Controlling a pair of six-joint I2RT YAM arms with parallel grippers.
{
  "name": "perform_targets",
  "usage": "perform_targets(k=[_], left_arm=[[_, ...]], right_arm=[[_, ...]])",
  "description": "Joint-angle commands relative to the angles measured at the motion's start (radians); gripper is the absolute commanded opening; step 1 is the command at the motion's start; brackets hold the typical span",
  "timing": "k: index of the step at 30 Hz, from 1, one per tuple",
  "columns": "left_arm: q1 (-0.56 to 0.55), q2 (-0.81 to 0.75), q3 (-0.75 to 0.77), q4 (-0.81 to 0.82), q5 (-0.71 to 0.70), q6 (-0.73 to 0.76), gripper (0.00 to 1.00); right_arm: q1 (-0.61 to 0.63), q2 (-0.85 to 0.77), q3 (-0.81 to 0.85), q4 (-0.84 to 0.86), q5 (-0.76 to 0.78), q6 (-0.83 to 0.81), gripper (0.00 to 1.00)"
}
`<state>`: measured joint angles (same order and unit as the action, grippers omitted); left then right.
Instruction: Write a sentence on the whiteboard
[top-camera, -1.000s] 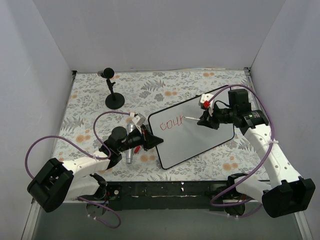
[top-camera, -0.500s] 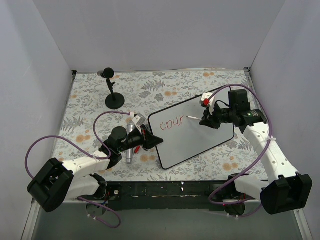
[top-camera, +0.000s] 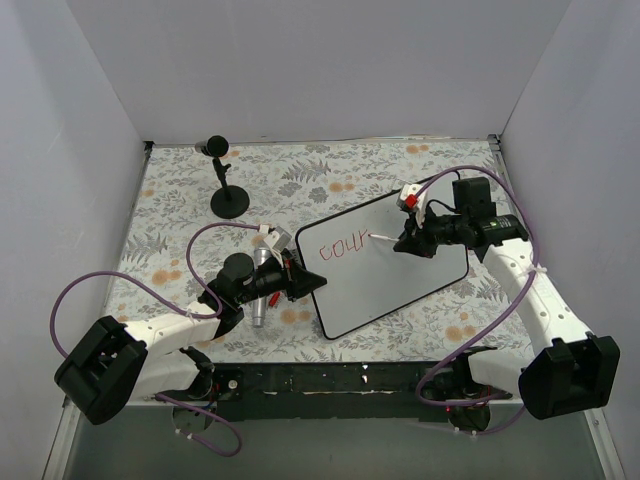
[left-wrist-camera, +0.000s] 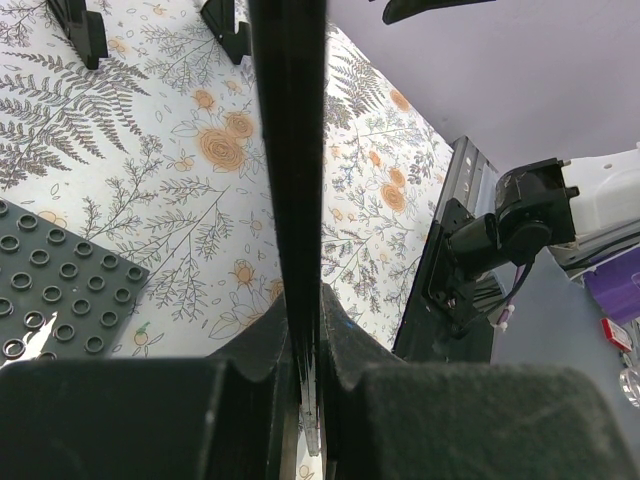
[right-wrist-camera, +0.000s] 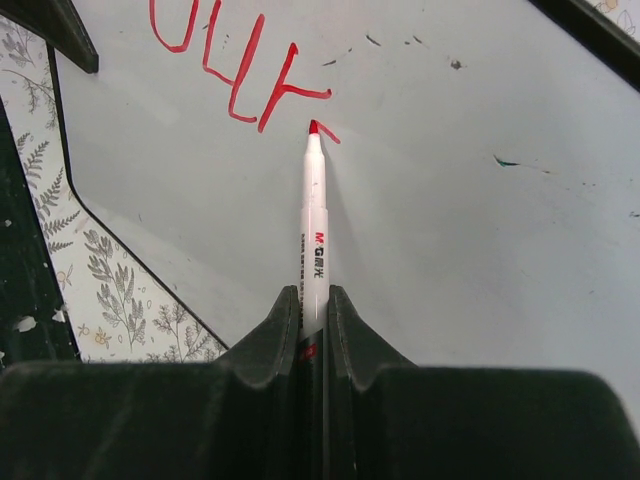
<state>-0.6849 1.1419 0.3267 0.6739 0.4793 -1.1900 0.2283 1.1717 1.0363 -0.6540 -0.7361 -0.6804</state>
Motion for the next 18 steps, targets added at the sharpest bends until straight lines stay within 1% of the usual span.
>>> perform_targets(k=[1,9,13,18], left_arm=[[-0.008,0.009,0.023,-0.017,0.001,0.075,0.00],[-0.008,0.007,0.028,-0.022,0.001,0.076,0.00],[-0.008,0.010,0.028,-0.022,0.002,0.076,0.00],[-0.008,0.009,0.029,-0.022,0.004,0.076,0.00]], right_arm=[[-0.001,0.022,0.034,-0.024,-0.028,-0.047,0.01],[-0.001,0.011,0.005,-0.064,0.004,-0.087,0.01],[-0.007,-0.006,-0.005,-0.041,0.049,-0.068,0.01],[-0.024,-0.010,0.021,-0.019,0.061,-0.039,0.01]])
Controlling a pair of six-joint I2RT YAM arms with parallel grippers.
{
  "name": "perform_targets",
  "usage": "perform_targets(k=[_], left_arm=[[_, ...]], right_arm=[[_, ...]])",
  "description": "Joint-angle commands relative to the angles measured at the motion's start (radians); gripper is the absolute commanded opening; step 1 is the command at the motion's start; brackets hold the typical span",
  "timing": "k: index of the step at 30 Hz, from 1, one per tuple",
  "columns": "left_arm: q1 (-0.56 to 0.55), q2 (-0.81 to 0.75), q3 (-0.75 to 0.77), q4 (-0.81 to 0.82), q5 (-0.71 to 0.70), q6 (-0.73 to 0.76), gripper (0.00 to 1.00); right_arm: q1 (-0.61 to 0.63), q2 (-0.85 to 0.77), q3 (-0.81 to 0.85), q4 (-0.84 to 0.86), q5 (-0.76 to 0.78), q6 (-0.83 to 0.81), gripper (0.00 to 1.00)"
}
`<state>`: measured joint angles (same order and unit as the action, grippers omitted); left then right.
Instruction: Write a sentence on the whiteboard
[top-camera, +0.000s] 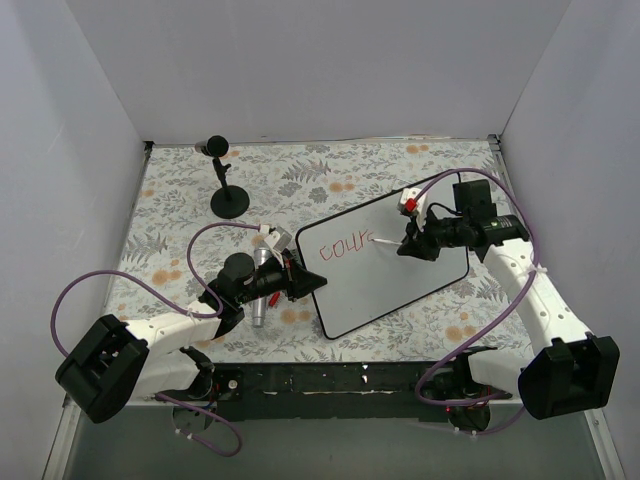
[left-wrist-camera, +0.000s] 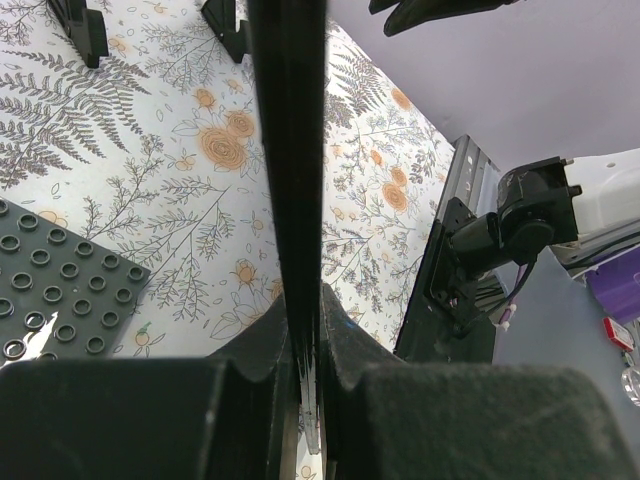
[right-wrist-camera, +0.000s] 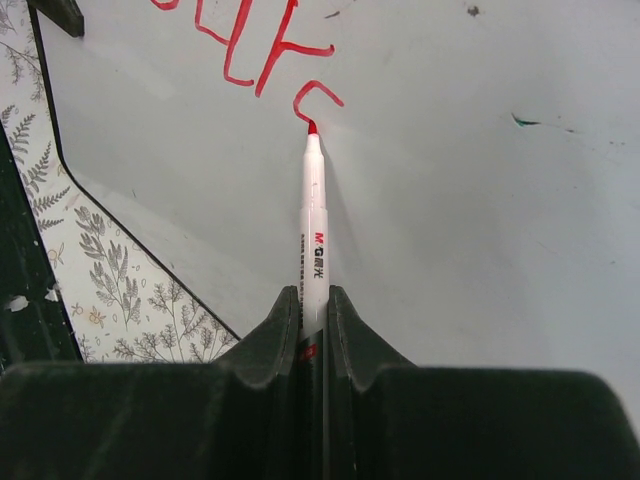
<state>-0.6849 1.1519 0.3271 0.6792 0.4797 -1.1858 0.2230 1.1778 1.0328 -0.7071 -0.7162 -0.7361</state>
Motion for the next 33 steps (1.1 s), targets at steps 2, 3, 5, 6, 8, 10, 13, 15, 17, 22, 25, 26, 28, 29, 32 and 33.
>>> perform_targets(k=[2,3,5,6,8,10,13,15,17,22,25,26,28,29,32,33], left_arm=[[-0.008,-0.003,0.030,-0.030,0.003,0.072,0.00],[-0.008,-0.003,0.029,-0.030,0.002,0.072,0.00],[-0.008,-0.004,0.027,-0.030,0.003,0.072,0.00],[-0.008,-0.004,0.027,-0.030,0.002,0.072,0.00],[-0.008,-0.003,0.027,-0.029,0.003,0.072,0.00],[-0.008,-0.003,0.027,-0.027,0.003,0.071,0.00],[-0.008,-0.004,0.026,-0.027,0.003,0.071,0.00],[-0.008,-0.006,0.026,-0.027,0.003,0.072,0.00],[-0.008,-0.006,0.026,-0.029,0.002,0.072,0.00],[-0.008,-0.001,0.024,-0.023,0.002,0.072,0.00],[-0.008,0.003,0.023,-0.018,0.003,0.071,0.00],[-0.008,0.003,0.023,-0.018,0.005,0.071,0.00],[-0.008,0.005,0.023,-0.017,0.005,0.069,0.00],[-0.008,0.005,0.023,-0.017,0.005,0.069,0.00],[-0.008,0.003,0.023,-0.018,0.005,0.069,0.00],[-0.008,0.002,0.021,-0.021,0.005,0.069,0.00]], right_arm=[[-0.024,-0.018,0.038,0.049,0.043,0.026,0.01],[-0.027,-0.018,0.042,0.054,0.041,0.030,0.01],[-0.027,-0.015,0.052,0.064,0.038,0.037,0.01],[-0.028,-0.012,0.062,0.063,0.034,0.038,0.01],[-0.028,-0.010,0.069,0.066,0.014,0.041,0.01],[-0.028,-0.010,0.073,0.070,0.003,0.052,0.01],[-0.028,-0.009,0.073,0.078,0.004,0.056,0.01],[-0.028,-0.003,0.069,0.072,0.008,0.057,0.01],[-0.028,-0.004,0.056,0.054,0.012,0.038,0.01],[-0.028,-0.024,0.010,0.017,0.029,0.007,0.01],[-0.031,-0.035,-0.013,0.003,0.040,-0.006,0.01],[-0.034,-0.040,-0.016,0.001,0.043,-0.008,0.01],[-0.037,-0.040,-0.014,-0.003,0.044,-0.008,0.01],[-0.040,-0.038,-0.014,-0.003,0.041,-0.008,0.01],[-0.048,-0.040,-0.001,-0.005,0.040,-0.005,0.01],[-0.053,-0.040,0.007,-0.006,0.034,-0.005,0.01]])
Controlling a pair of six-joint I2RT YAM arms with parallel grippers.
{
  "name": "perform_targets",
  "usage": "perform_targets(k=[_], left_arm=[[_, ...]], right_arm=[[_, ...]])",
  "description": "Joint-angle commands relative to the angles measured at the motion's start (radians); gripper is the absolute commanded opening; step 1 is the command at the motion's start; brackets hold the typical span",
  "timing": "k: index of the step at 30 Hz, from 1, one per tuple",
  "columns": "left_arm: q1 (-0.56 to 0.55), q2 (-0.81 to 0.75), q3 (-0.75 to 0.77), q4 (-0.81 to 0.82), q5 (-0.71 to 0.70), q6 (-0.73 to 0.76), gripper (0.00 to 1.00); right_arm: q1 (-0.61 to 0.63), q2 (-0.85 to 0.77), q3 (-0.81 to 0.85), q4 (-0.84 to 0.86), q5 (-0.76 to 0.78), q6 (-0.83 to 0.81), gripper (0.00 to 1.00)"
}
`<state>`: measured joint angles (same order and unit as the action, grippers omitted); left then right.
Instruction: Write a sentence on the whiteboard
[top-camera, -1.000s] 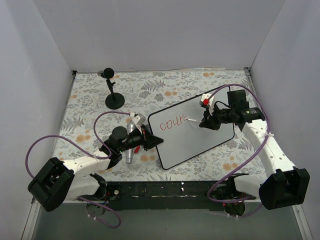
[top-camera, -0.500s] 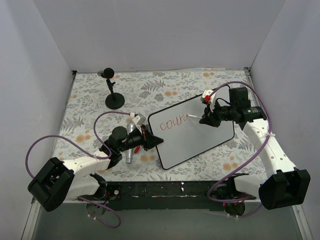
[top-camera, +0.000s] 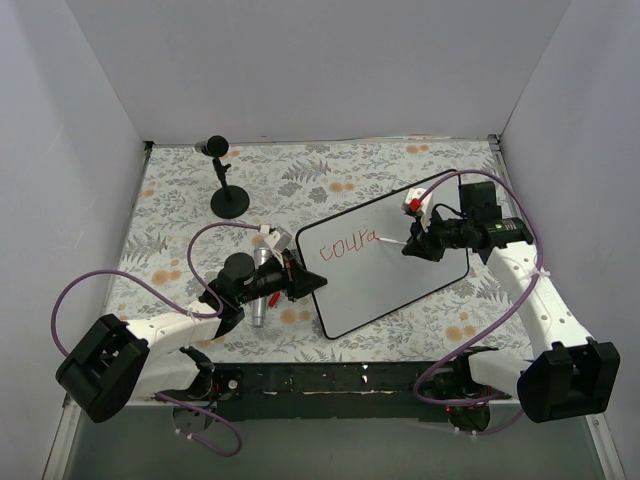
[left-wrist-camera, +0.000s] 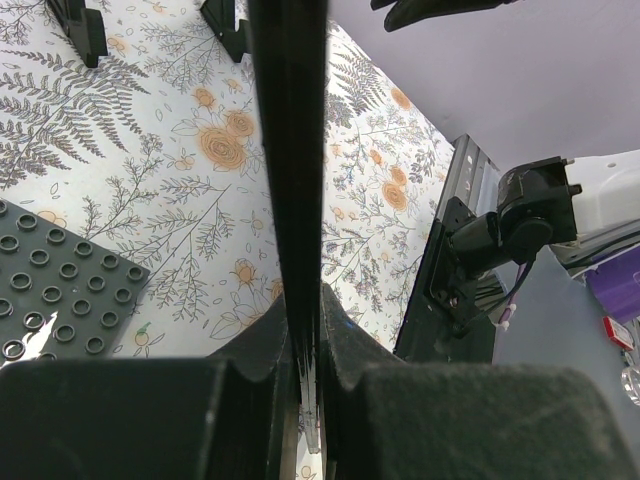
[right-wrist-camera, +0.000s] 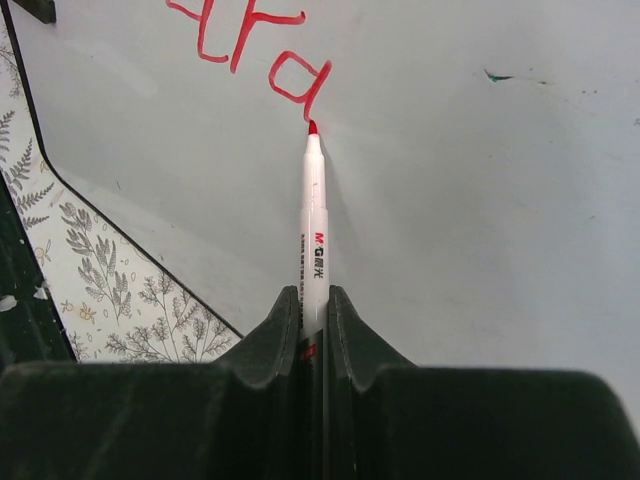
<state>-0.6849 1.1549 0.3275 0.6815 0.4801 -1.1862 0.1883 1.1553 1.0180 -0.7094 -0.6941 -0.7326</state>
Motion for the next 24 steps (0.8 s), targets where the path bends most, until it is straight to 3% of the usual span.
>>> perform_targets(k=[1,7,24], left_arm=[[-0.008,-0.003,0.021,-0.026,0.005,0.072,0.00],[-0.008,-0.003,0.021,-0.025,0.003,0.074,0.00],[-0.008,-0.006,0.025,-0.033,0.003,0.077,0.00]], right_arm=[[-0.020,-0.020,0.039,-0.007,-0.005,-0.005,0.01],[-0.033,-0.045,0.094,-0.001,-0.070,0.002,0.01],[-0.043,-0.009,0.070,0.068,-0.002,0.050,0.01]])
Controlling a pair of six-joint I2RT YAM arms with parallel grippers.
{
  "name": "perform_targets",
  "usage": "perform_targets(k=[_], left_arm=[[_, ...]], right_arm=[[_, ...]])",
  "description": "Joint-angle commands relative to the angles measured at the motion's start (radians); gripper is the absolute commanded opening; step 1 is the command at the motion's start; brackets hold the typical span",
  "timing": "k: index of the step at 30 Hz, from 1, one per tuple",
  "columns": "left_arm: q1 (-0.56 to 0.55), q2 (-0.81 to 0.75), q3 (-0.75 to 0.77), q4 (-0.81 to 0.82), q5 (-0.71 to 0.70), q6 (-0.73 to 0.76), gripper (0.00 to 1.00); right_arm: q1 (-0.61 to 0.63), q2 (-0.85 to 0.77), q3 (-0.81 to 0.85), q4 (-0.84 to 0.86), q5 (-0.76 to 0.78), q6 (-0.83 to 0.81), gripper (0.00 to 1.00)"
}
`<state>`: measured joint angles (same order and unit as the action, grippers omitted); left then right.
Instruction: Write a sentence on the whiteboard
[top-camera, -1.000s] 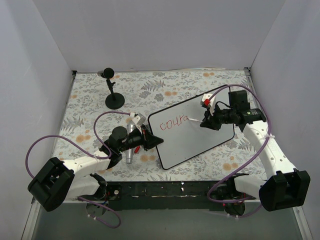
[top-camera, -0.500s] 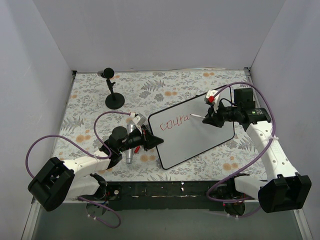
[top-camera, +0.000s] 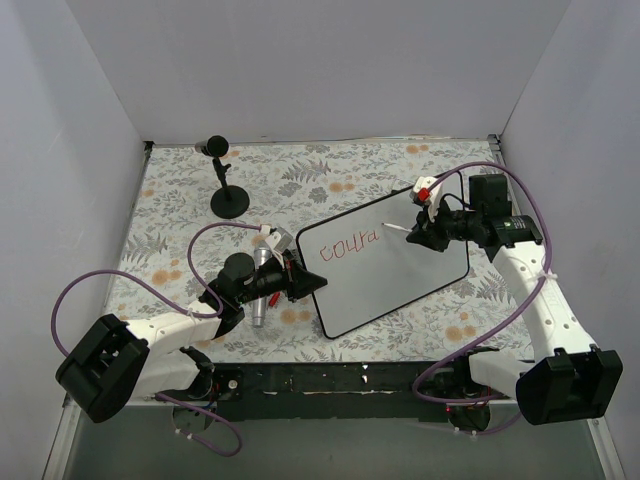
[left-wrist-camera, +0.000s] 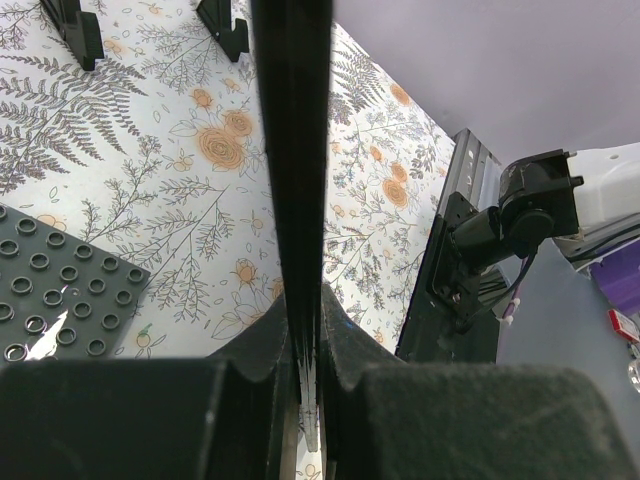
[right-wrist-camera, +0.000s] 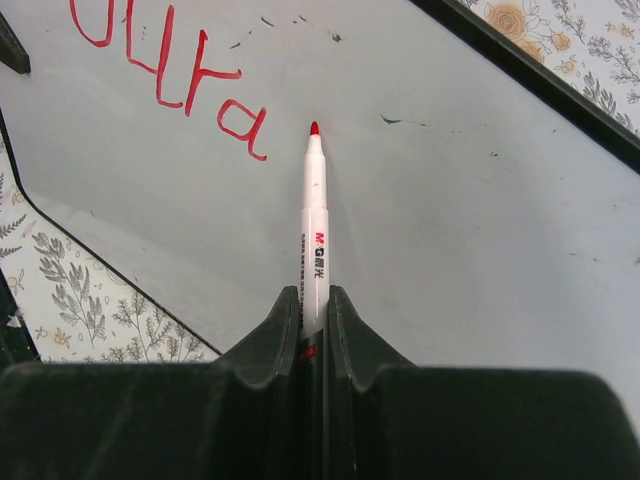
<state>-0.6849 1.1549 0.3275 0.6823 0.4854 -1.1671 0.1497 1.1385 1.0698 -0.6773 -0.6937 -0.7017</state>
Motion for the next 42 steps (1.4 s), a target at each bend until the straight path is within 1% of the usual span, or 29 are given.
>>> perform_targets(k=[1,7,12,15,24,34,42], left_arm=[[-0.008,-0.003,0.025,-0.032,0.001,0.058,0.00],[-0.008,-0.003,0.025,-0.032,0.001,0.058,0.00],[-0.008,-0.007,0.025,-0.032,-0.001,0.058,0.00],[-0.008,-0.004,0.024,-0.030,-0.001,0.058,0.00],[-0.008,0.000,0.024,-0.023,0.002,0.057,0.00],[-0.008,-0.006,0.022,-0.029,0.002,0.060,0.00],[-0.008,-0.001,0.021,-0.029,0.002,0.060,0.00]], right_arm=[[-0.004,0.013,0.021,0.036,-0.010,0.019,0.01],[-0.004,0.038,0.030,0.019,-0.079,0.013,0.01],[-0.004,0.053,0.036,-0.025,-0.098,-0.030,0.01],[-0.004,0.052,0.019,-0.057,-0.093,-0.051,0.01],[-0.007,0.014,-0.030,-0.047,-0.029,-0.055,0.01],[-0.029,0.014,0.001,-0.019,-0.020,-0.028,0.01],[-0.032,0.044,0.073,-0.016,-0.035,-0.021,0.01]])
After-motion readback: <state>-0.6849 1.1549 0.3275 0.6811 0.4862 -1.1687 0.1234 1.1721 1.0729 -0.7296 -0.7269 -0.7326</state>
